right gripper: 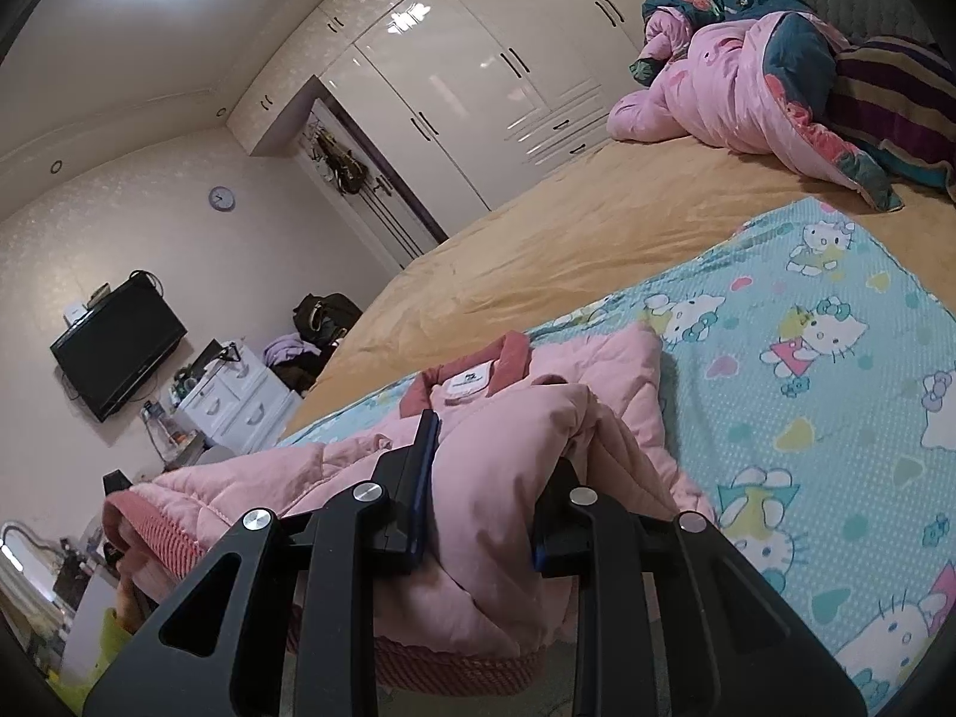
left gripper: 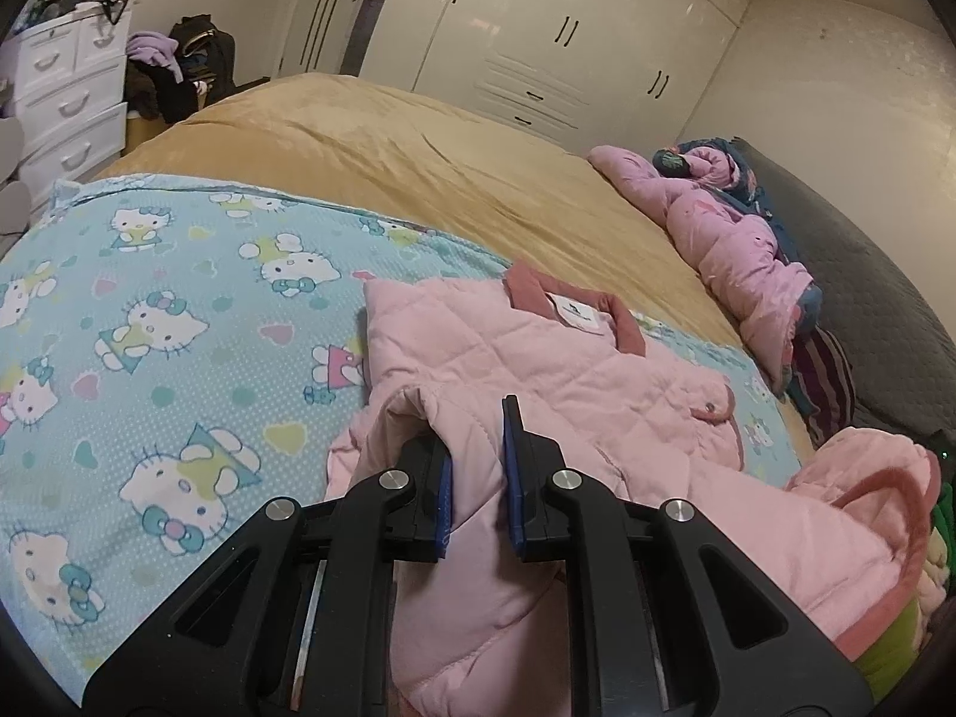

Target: Fold large clothes

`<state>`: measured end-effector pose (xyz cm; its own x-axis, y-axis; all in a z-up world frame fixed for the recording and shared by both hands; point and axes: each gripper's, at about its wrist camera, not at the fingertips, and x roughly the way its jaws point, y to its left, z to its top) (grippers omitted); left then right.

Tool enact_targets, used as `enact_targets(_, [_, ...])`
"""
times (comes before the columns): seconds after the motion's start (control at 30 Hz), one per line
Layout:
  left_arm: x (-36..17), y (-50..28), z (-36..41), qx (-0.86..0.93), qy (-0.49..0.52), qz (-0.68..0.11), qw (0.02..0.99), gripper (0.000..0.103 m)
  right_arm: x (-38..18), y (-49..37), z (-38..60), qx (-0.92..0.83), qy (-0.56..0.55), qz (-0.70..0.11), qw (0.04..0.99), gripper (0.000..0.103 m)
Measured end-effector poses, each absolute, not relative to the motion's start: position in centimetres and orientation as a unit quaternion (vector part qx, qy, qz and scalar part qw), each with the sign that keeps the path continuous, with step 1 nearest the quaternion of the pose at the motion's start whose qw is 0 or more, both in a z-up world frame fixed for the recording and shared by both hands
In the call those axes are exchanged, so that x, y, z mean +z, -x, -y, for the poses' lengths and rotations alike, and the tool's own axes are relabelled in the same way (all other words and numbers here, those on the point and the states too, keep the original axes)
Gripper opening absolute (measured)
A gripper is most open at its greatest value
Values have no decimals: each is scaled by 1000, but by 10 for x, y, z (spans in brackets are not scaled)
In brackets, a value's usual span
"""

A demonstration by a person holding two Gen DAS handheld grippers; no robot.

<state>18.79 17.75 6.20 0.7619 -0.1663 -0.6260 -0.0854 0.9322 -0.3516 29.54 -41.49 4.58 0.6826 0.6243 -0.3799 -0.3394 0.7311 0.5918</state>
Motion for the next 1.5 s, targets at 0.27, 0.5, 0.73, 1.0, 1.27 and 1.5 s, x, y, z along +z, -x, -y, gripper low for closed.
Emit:
enact_targets(0.27, [55,-217,-185,-11,200,-352,915,8,43,-332,406,258,-232,-304,887,23])
enact_targets(0.5, [40,-241,-188,10,201,-363,910,9,29,-368,395,237,-224,-331,886,23])
enact_targets(0.73, [12,-259,-201,32,234,-379,895,9,19,-393,380,217,-200,-354,888,24])
enact_targets(1.0, [-5,-279,-206,49,265,-392,880,10,5,-419,369,194,-203,-382,880,25])
enact_targets(1.27, [-19,-292,-205,65,282,-388,875,10,-8,-435,367,188,-225,-398,869,29])
enact_targets(1.5, [-23,-294,-213,38,299,-380,875,11,-11,-446,371,189,-260,-412,853,35])
